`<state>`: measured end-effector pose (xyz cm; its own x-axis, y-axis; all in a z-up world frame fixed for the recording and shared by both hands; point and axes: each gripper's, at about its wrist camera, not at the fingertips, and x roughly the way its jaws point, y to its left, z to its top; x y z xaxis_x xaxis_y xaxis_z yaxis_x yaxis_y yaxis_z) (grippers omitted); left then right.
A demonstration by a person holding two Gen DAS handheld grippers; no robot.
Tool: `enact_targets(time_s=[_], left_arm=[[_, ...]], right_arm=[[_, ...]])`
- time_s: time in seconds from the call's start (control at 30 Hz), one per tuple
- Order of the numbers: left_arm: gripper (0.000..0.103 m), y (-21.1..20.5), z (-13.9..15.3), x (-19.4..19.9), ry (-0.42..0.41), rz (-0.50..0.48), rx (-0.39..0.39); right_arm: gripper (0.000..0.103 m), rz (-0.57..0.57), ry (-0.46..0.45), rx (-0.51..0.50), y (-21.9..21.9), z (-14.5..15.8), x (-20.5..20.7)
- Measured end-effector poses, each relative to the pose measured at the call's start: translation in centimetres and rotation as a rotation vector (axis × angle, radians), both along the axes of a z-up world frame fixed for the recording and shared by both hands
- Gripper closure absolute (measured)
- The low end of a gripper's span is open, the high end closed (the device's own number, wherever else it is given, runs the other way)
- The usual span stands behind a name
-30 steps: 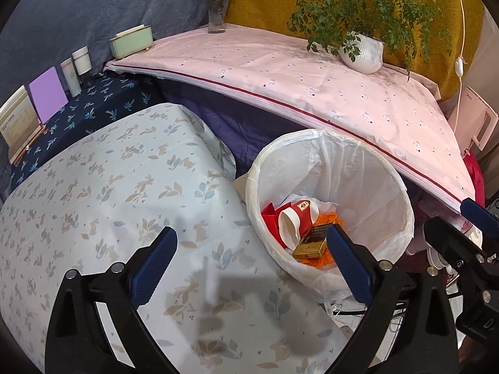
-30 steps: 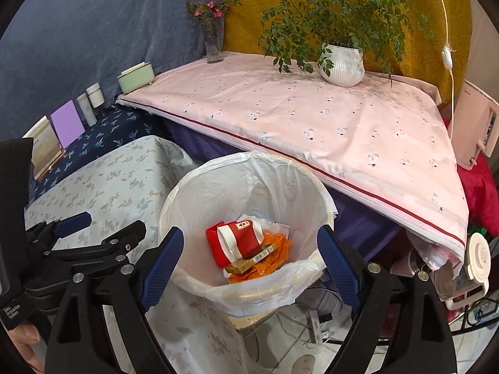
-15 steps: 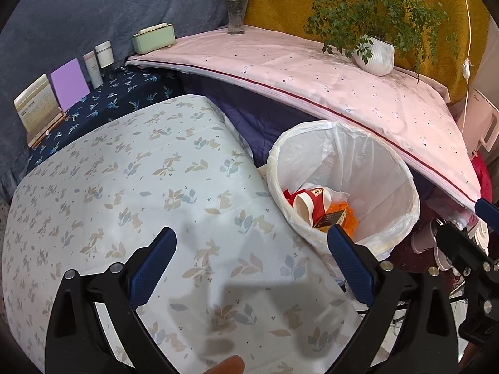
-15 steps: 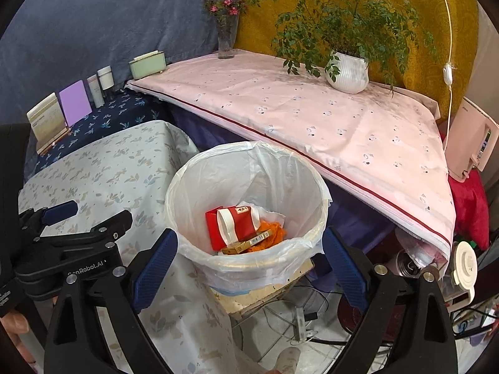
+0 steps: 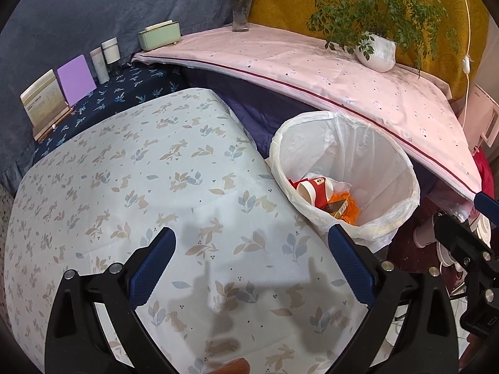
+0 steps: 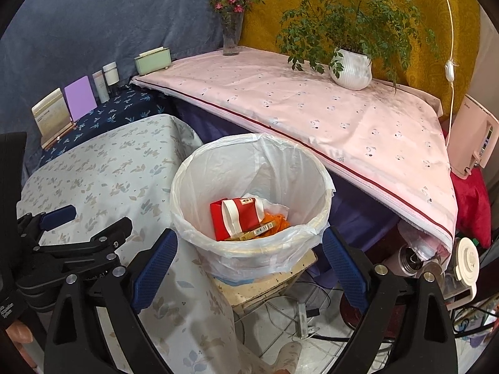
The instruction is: Collect trash
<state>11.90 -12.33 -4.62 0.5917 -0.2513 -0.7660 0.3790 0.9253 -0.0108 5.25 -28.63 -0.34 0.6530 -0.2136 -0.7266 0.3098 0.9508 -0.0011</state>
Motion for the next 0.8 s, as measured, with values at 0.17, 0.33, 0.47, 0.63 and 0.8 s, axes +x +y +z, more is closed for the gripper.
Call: enact_targets(time_s=[0.17, 0.33, 0.47, 0.63, 0.8], left_arm=[[0.009, 0.17, -0.03, -0.17, 0.011, 0.004, -0.014], [0.009, 0.06, -0.22, -0.27, 0.011, 0.004, -0.005], [0.009, 0.03, -0.2, -0.31, 0.01, 0.007, -0.009], [0.009, -0.02, -0.02, -0.43, 0.0, 0.007, -0.01], [0.009, -0.21, 0.09, -0.57, -0.007, 0.001, -0.007]], right_arm=[[0.013, -0.005, 0.013, 0.003, -0.22, -0.07, 0.05], [0.013, -0.008, 0.012, 0.007, -0.31, -0.19, 0.09], [0.013, -0.004, 0.016, -0.004, -0.27, -0.27, 0.19], [0.013, 0.001, 0.015, -0.008, -0.27, -0.45, 0.19], [0.013, 0.019, 0.015, 0.027, -0.5, -0.72, 0.21]])
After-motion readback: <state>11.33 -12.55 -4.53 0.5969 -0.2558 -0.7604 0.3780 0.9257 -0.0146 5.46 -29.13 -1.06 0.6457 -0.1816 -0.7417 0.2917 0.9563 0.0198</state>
